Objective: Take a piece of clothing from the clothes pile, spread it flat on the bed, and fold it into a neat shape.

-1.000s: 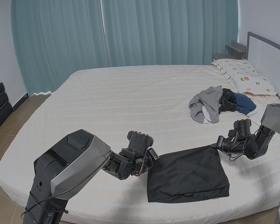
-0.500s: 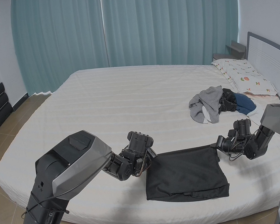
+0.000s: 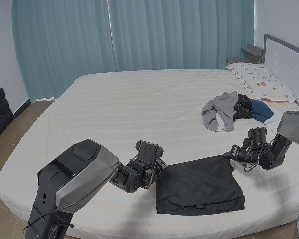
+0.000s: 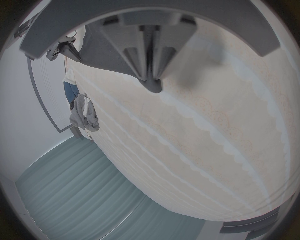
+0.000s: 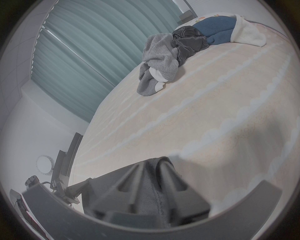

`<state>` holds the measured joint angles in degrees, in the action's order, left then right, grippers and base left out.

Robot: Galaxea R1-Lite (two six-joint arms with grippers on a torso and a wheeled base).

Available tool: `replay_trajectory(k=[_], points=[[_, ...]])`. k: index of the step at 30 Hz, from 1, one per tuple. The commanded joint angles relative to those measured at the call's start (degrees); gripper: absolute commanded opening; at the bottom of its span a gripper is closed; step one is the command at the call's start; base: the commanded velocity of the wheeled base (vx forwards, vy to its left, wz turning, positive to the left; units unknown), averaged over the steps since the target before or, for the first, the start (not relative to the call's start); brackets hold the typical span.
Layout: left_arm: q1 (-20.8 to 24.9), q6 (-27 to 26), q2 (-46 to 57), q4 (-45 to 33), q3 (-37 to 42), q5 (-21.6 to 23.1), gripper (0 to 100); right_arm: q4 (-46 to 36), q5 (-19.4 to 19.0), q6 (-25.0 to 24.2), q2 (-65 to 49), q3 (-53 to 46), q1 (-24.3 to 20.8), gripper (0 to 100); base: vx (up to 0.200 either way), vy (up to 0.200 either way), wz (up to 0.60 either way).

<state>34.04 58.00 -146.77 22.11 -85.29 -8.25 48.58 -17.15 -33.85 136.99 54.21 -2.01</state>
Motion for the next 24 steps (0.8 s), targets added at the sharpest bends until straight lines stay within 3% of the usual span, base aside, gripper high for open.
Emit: replay_trajectory(k=[1, 12, 16, 24], points=[[-0.2, 0.18, 0.26, 0.03, 0.03, 0.17, 100, -0.5, 0.01, 0.02, -1.81, -0.86, -0.01, 100, 0.0, 0.0, 0.0], [-2.13, 3.61, 3.51, 2.5, 4.95, 1.4, 100, -0.06, -0.78, 0.37, -15.87, -20.29, -0.1, 100, 0.0, 0.0, 0.0], [-3.36, 3.87, 4.74, 3.29, 6.89, 2.63, 100, -0.06, -1.13, -0.07, -21.5, -27.93, -2.38, 100, 0.0, 0.0, 0.0], [-3.45, 3.78, 4.83, 3.37, 7.5, 2.72, 100, -0.5, -0.95, -0.25, -23.17, -32.85, -4.76, 100, 0.0, 0.0, 0.0]])
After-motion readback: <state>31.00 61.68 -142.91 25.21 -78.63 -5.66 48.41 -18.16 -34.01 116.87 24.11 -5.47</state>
